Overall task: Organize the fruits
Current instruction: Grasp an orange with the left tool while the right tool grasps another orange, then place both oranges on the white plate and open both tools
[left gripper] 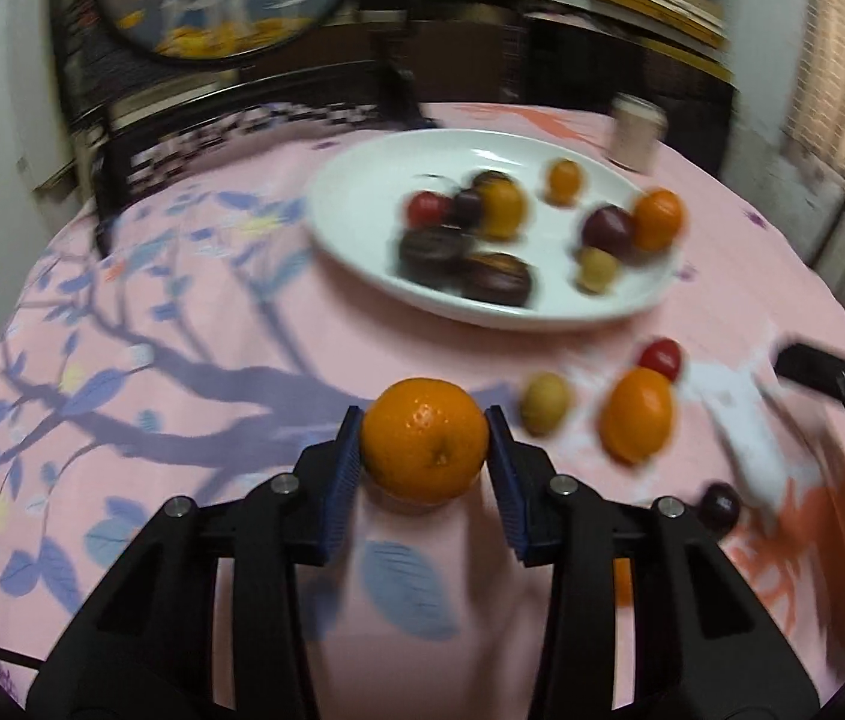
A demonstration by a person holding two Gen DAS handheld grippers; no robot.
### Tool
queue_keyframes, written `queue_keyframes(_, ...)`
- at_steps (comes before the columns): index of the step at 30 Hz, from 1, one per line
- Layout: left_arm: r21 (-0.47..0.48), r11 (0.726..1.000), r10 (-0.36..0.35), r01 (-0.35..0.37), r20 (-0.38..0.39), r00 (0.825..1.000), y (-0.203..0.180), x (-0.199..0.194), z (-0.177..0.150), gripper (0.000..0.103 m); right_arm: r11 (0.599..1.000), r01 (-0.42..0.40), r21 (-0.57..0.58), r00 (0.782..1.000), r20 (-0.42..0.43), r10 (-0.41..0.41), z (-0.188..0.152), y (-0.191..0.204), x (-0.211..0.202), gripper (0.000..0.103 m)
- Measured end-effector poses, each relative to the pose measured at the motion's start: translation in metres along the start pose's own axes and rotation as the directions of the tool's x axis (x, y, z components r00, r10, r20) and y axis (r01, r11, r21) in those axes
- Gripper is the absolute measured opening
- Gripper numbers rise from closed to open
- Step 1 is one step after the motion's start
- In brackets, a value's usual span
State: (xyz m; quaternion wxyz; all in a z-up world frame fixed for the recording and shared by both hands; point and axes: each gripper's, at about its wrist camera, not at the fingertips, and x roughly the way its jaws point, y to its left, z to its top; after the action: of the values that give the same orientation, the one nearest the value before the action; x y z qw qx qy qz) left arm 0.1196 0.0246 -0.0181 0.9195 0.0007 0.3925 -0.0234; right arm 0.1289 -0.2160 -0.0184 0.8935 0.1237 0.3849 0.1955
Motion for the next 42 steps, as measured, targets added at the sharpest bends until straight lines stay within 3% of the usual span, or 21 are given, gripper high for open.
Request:
queue_keyframes(4,-0.05,0.999,0.003,-0.005,-0.033,0.999,0.012,0.01,0.002,0.041,0.989,-0.137,0.058,0.986,-0.092,0.142,-0.005,0.009,0.017,0.062)
queue_keyframes(6,-0.042,0.999,0.009,-0.01,-0.037,0.999,0.012,0.012,0.001,0.041,0.983,-0.169,0.066,0.978,-0.114,0.176,-0.005,0.017,0.023,0.057)
queue_keyframes(11,-0.039,0.999,0.008,-0.01,-0.035,0.999,0.012,0.011,0.0,0.041,0.985,-0.166,0.05,0.973,-0.156,0.172,-0.001,0.04,0.041,0.05)
queue_keyframes(16,-0.025,0.999,0.02,-0.021,-0.041,0.999,0.01,0.014,0.0,0.041,0.994,-0.104,0.026,0.974,-0.198,0.108,0.001,0.053,0.067,0.037)
queue_keyframes(24,0.004,1.0,0.025,-0.025,-0.035,0.999,0.005,0.011,-0.003,0.041,0.993,-0.119,-0.009,0.979,-0.166,0.116,-0.006,0.048,0.052,0.035)
queue_keyframes(29,0.019,1.0,-0.02,0.019,0.013,1.0,-0.004,-0.005,-0.001,0.041,0.992,-0.128,0.015,0.989,-0.074,0.129,-0.006,0.03,0.019,0.035)
queue_keyframes(33,-0.001,0.999,-0.054,0.054,0.064,0.996,-0.006,-0.017,0.024,0.041,0.996,-0.091,0.003,0.995,0.029,0.091,0.016,0.026,0.0,0.035)
queue_keyframes(42,-0.019,1.0,-0.019,0.021,0.082,0.996,-0.008,0.021,0.096,0.041,0.997,-0.05,-0.059,0.998,0.022,0.051,0.067,0.049,0.039,0.035)
